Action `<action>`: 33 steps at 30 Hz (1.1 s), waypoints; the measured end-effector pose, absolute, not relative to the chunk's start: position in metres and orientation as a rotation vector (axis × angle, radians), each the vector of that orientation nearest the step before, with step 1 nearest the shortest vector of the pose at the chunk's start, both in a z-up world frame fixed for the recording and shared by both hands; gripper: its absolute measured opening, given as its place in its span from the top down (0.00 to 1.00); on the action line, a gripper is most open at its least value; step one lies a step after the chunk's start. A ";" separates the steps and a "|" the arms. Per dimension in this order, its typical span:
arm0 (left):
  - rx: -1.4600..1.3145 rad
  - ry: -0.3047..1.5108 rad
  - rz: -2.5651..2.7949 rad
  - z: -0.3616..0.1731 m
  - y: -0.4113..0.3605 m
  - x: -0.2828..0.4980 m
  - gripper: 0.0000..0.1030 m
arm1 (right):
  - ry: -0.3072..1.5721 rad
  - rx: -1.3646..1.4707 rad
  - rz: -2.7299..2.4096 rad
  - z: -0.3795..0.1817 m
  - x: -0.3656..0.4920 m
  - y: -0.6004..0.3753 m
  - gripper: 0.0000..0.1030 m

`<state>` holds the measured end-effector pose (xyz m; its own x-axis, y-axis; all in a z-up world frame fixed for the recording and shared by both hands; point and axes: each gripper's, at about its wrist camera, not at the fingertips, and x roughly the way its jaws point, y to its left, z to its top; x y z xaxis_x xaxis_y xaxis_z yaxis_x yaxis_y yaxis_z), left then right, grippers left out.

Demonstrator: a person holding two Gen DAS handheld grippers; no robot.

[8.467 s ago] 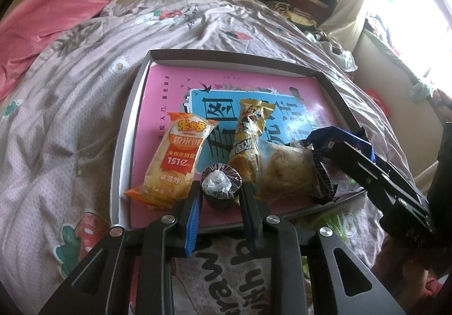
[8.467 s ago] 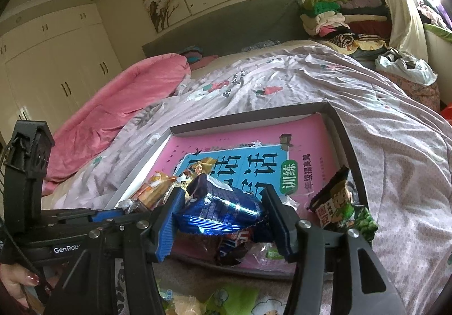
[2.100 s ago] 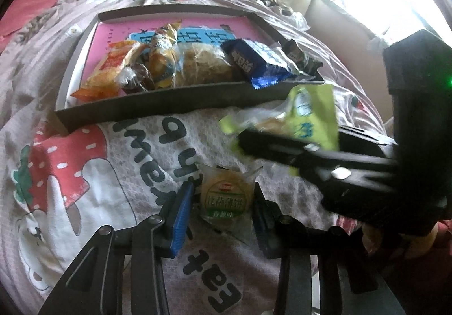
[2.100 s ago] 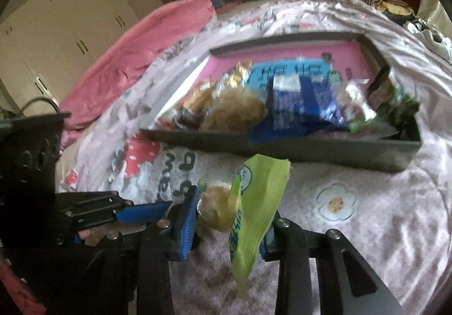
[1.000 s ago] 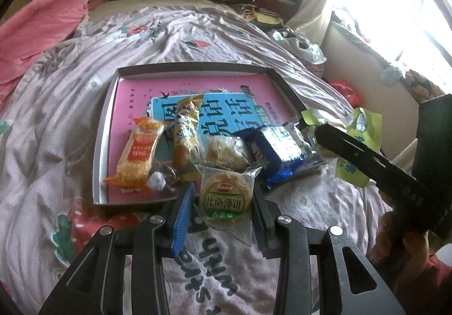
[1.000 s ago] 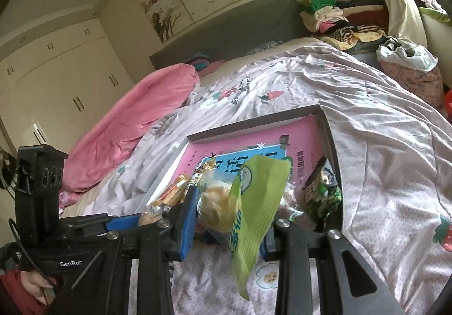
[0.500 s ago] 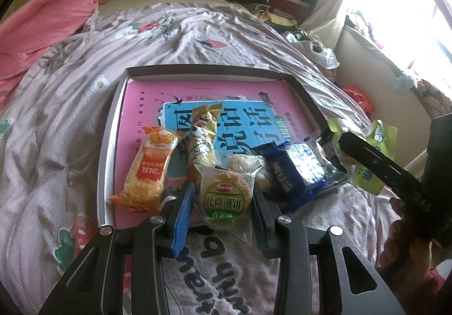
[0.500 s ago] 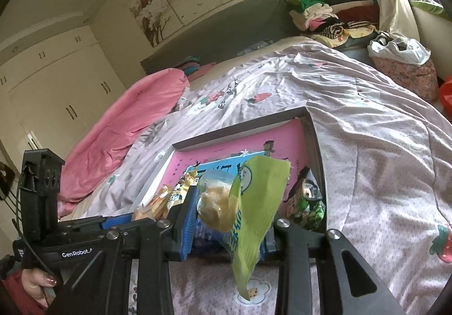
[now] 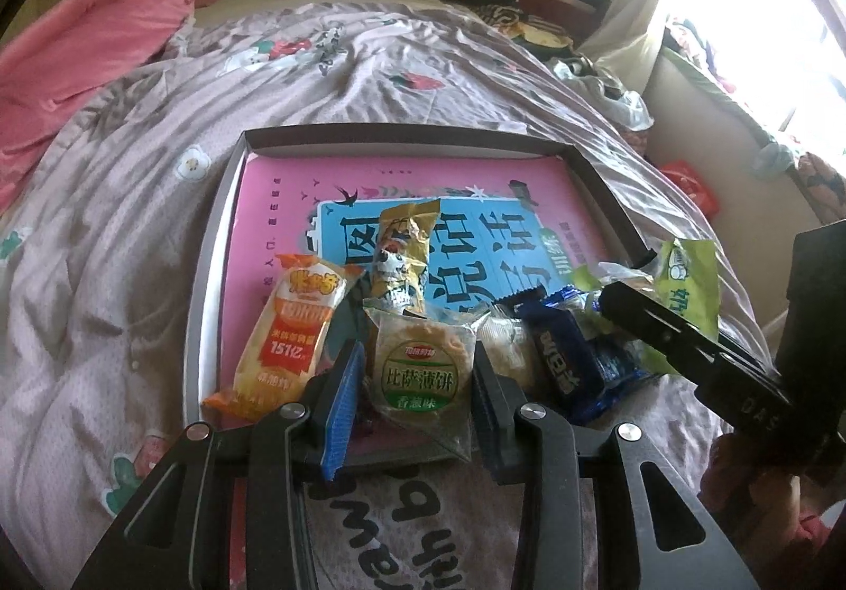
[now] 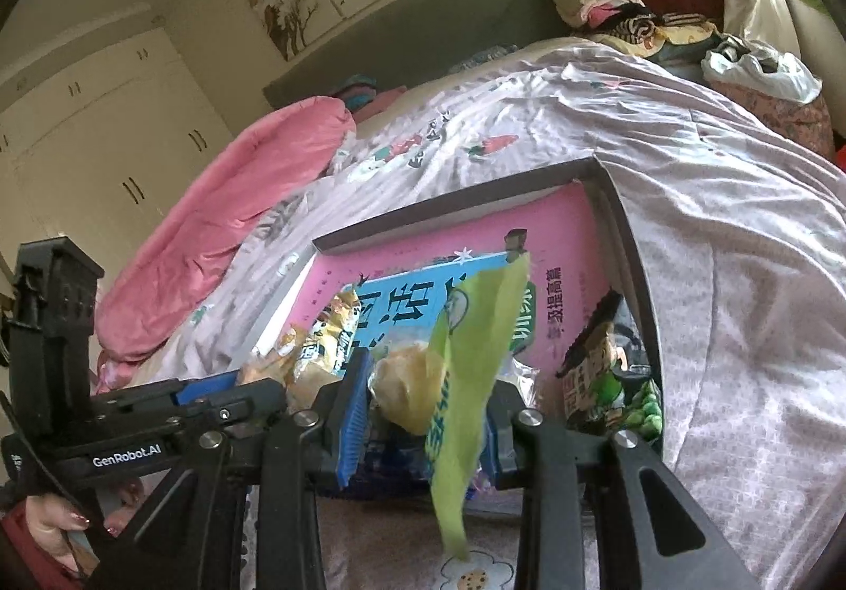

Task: Organize snacks
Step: 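Carry the cookie pack with left gripper while right gripper carries green bag over tray, then open both grippers to release the cookie pack and green bag in the tray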

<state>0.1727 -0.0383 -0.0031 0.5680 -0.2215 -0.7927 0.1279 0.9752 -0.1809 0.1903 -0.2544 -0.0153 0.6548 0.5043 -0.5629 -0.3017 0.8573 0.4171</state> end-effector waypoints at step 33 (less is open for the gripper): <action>-0.081 0.924 -0.202 0.009 -0.044 0.168 0.38 | 0.613 0.203 0.293 0.009 0.165 -0.273 0.33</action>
<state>0.1685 -0.0444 0.0088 0.5857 -0.2080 -0.7834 0.1384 0.9780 -0.1563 0.1652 -0.2727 0.0089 0.7785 0.3288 -0.5346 -0.2097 0.9391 0.2721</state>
